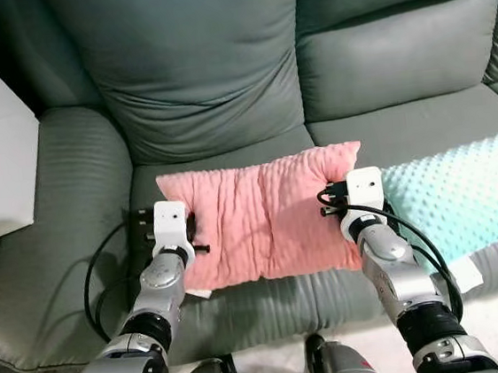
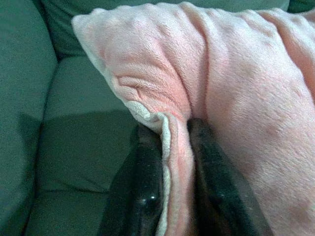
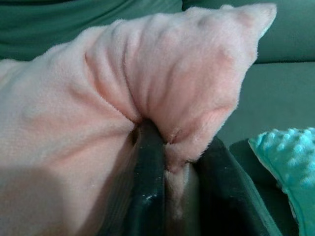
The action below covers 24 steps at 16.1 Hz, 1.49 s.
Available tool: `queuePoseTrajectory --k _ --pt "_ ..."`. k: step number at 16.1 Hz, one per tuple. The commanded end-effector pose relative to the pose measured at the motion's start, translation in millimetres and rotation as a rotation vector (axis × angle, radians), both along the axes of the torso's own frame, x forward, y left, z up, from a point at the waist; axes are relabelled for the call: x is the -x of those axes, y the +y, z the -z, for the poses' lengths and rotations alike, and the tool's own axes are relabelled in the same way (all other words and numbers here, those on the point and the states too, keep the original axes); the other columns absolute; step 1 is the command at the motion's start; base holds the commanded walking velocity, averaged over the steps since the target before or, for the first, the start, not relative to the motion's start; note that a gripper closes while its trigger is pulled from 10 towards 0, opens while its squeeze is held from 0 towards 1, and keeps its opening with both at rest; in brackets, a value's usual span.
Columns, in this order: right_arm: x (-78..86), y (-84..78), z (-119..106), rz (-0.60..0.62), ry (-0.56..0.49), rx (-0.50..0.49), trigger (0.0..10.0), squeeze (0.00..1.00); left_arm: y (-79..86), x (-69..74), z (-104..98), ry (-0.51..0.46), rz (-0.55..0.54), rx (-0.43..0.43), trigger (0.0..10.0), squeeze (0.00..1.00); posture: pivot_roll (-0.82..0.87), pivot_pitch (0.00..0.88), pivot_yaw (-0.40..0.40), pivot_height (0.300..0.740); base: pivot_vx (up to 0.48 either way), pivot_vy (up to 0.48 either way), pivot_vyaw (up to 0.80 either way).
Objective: Move the pillow to the sofa
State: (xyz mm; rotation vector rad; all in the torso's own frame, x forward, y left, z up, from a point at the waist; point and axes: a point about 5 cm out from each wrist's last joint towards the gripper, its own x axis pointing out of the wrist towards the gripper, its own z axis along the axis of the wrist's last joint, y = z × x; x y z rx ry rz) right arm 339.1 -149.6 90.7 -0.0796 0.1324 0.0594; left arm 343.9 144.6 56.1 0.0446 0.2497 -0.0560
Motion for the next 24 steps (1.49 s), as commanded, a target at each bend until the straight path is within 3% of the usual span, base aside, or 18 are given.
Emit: queuePoseTrajectory --k 1,9,12,15,16,20,24 --pt "4.7 1.5 9 0.006 0.020 -0.013 10.0 1.00 1.4 3.0 5 0.011 -0.022 -0.011 10.0 1.00 -0.14 0.343 0.083 0.740 0.000 0.000 0.00" --pt "16.7 5.8 30 0.009 0.083 -0.015 10.0 1.00 11.3 10.5 13 0.017 -0.106 -0.077 10.0 1.00 -0.13 0.352 0.085 0.740 0.000 0.000 0.00" --pt "18.7 -1.3 32 0.041 0.085 0.019 10.0 1.00 19.0 14.2 16 0.023 -0.112 -0.113 10.0 1.00 -0.12 0.354 0.087 0.740 0.000 0.000 0.00" --pt "23.7 -32.2 39 0.170 0.116 0.124 10.0 1.00 37.7 21.0 23 0.052 -0.164 -0.141 10.0 1.00 -0.12 0.354 0.087 0.740 0.000 0.000 0.00" --pt "26.0 -45.2 40 0.216 0.128 0.146 10.0 1.00 38.8 23.2 25 0.056 -0.153 -0.132 10.0 1.00 -0.12 0.357 0.087 0.740 0.000 0.000 0.00" --pt "27.2 -72.1 38 0.257 0.136 0.185 10.0 1.00 40.3 31.0 28 0.028 -0.100 -0.101 10.0 1.00 -0.10 0.358 0.092 0.740 0.000 0.000 0.00" --pt "25.0 -120.0 34 0.283 0.210 0.268 10.0 1.00 60.7 58.5 31 -0.022 -0.057 -0.091 10.0 1.00 0.00 0.365 0.115 0.740 0.000 0.000 0.00"
